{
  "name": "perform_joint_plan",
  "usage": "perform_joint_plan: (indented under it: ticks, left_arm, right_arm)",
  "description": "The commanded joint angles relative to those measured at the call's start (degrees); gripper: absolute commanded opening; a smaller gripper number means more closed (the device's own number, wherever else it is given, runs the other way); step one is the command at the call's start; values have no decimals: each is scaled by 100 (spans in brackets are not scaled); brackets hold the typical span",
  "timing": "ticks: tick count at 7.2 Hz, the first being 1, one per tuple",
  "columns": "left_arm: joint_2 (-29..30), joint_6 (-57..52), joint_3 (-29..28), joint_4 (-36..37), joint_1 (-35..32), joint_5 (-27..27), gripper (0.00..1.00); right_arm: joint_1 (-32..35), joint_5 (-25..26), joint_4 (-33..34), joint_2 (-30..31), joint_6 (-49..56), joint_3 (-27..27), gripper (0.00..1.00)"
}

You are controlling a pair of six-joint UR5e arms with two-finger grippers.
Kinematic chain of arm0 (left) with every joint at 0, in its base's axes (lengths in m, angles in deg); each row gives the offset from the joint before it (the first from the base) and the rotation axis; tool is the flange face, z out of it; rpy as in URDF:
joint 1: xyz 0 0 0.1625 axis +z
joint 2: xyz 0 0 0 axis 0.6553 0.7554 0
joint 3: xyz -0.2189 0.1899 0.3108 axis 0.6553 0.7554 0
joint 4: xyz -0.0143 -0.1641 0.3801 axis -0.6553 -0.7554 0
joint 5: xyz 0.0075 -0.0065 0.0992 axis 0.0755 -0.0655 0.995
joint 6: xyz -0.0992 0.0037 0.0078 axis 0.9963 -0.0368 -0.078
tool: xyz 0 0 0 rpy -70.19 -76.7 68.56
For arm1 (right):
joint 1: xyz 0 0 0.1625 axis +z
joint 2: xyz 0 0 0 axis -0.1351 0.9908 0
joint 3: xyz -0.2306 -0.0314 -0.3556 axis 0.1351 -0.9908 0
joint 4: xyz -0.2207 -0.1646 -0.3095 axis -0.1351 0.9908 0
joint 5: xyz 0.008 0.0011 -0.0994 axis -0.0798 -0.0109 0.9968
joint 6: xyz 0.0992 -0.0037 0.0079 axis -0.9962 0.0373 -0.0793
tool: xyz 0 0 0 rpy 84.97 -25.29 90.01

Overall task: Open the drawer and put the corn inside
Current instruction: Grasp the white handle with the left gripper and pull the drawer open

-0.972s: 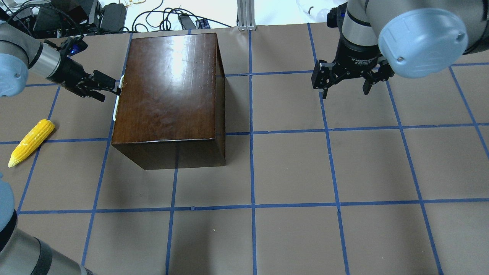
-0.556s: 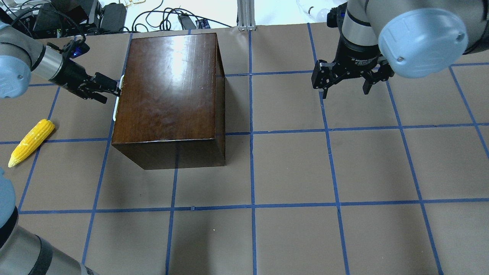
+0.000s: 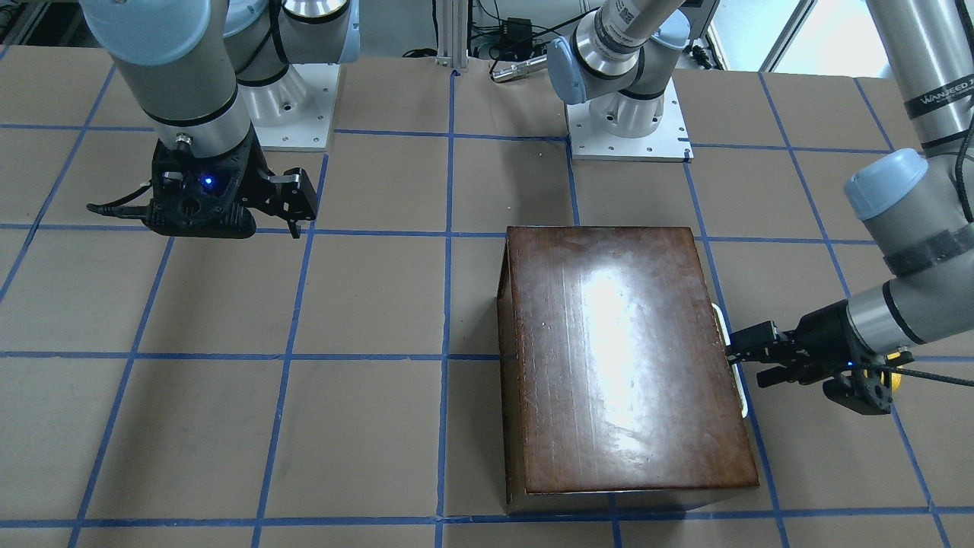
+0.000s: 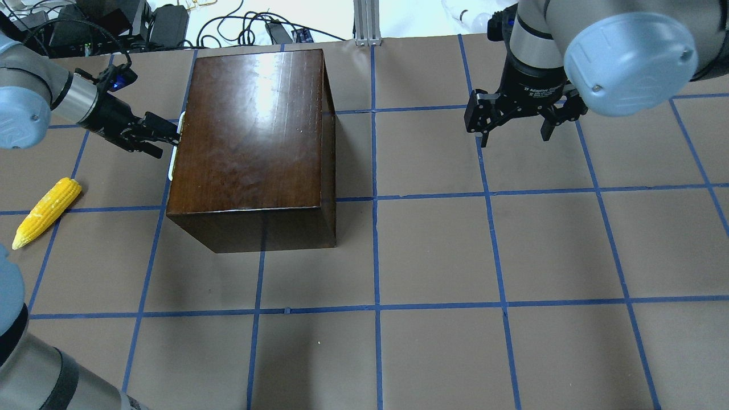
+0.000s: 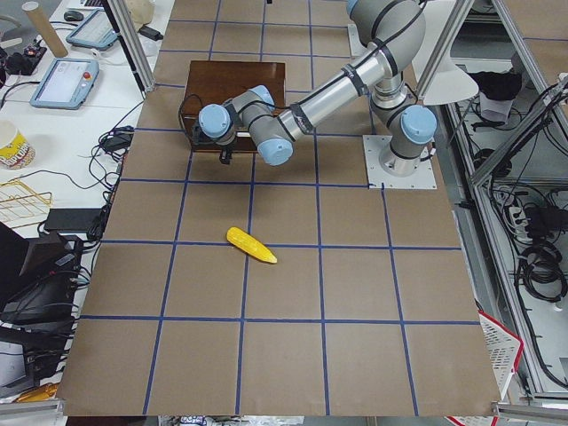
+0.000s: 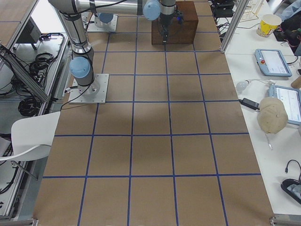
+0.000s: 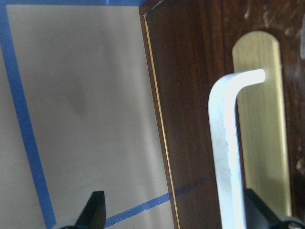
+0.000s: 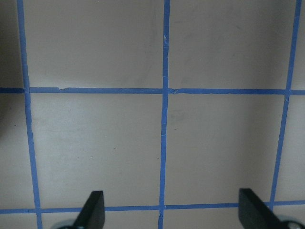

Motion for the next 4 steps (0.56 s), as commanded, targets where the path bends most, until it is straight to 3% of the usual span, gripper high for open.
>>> perform_joint_plan:
  ticks: [1, 4]
  left_arm:
    - [30, -281, 3, 0, 0, 42, 100]
    - [30, -345, -50, 0, 61, 78, 100]
  right_arm:
    - [0, 0, 6, 0, 0, 0, 100]
    - [0, 0, -2, 0, 0, 0, 100]
